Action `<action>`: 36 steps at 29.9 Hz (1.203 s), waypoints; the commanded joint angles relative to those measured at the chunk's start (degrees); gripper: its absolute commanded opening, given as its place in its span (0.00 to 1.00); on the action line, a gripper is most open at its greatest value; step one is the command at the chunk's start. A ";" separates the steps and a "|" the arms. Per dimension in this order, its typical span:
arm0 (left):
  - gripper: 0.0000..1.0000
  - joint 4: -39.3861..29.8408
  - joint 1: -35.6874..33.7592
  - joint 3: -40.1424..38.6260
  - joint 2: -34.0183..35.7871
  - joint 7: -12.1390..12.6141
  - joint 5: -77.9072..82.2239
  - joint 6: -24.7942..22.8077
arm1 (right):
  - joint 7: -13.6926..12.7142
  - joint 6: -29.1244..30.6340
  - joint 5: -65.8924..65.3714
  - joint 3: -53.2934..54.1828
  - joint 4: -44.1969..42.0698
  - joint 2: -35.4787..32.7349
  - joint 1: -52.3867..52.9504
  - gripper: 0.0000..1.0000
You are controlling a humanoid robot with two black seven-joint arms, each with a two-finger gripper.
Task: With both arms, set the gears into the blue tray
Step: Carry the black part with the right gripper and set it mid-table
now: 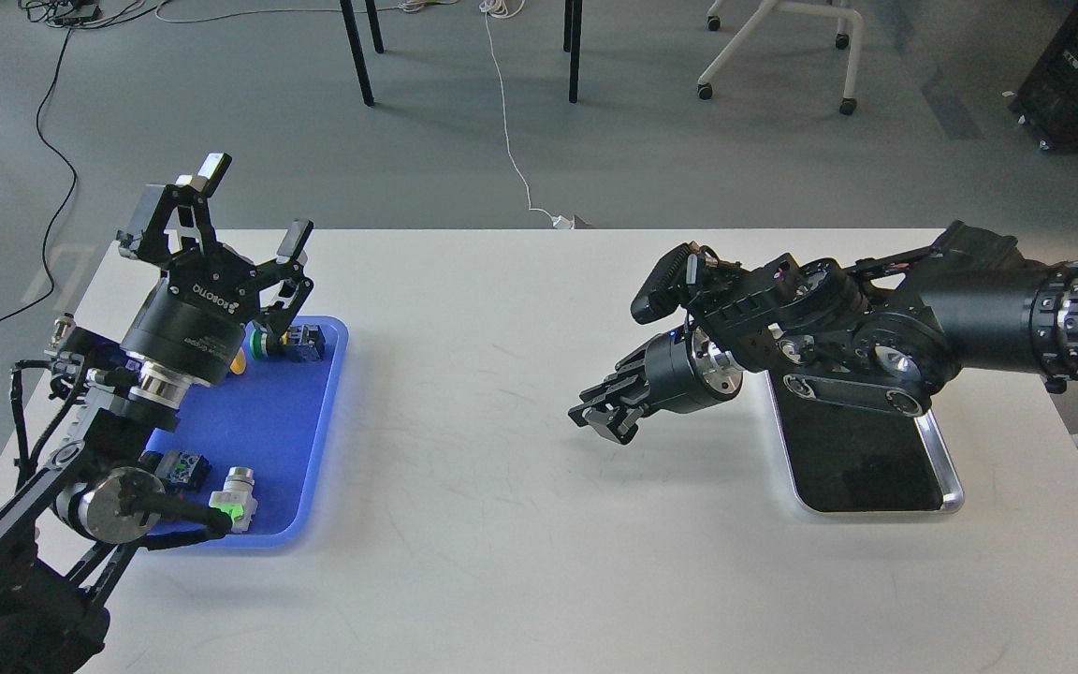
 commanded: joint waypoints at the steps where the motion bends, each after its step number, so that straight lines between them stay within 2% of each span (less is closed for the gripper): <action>1: 0.98 -0.34 0.28 -0.07 0.09 0.00 0.01 0.04 | 0.01 -1.96 0.12 -0.65 -2.56 3.14 -1.85 0.14; 9: 0.98 -0.70 0.98 -0.07 1.58 0.00 0.01 0.04 | 0.01 -2.22 1.97 -1.00 -4.41 6.31 -3.52 0.14; 22: 0.98 -1.57 1.33 -0.07 2.46 0.00 -0.08 -0.04 | 0.01 -2.22 1.97 -1.44 -5.81 6.31 -5.54 0.17; 29: 0.98 -1.57 1.42 -0.07 2.46 0.00 0.01 0.04 | 0.01 -2.22 1.97 -2.32 -5.81 6.31 -5.54 0.28; 36: 0.98 -1.57 1.51 -0.07 2.46 0.00 -0.08 -0.04 | 0.01 -2.22 2.06 -2.32 -5.81 6.31 -5.45 0.57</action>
